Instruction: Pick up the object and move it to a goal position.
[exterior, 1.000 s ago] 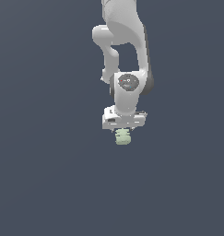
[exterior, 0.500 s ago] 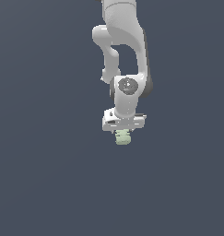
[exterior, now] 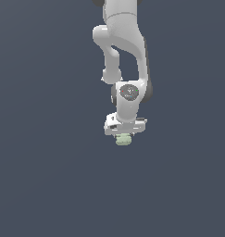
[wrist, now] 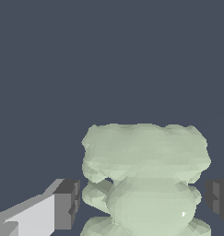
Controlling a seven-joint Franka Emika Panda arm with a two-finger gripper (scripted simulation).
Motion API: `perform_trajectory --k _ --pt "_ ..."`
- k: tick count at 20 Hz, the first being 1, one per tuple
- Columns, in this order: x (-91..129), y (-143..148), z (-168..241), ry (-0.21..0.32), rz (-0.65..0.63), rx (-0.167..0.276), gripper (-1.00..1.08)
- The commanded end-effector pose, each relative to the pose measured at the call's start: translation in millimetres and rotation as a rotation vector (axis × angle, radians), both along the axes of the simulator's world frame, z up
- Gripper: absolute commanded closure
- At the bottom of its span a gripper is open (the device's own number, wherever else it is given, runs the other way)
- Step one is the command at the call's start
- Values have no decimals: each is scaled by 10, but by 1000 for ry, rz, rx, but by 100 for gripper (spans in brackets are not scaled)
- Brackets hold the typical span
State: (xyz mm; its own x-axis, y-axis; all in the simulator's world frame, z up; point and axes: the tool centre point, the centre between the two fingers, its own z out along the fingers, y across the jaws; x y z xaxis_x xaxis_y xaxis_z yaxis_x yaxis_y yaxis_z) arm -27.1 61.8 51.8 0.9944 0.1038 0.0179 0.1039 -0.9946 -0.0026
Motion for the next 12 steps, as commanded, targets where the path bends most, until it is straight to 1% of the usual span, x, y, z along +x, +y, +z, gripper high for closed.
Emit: perform_trajectory --k 1,10,11,12 --pt "-54 -58 -116 18 -7 -4 108" --pt "-54 -58 -116 18 -7 -4 108" --pt "-6 -43 -8 1 -6 -3 108" --pt "-4 -45 -8 1 -6 -3 108"
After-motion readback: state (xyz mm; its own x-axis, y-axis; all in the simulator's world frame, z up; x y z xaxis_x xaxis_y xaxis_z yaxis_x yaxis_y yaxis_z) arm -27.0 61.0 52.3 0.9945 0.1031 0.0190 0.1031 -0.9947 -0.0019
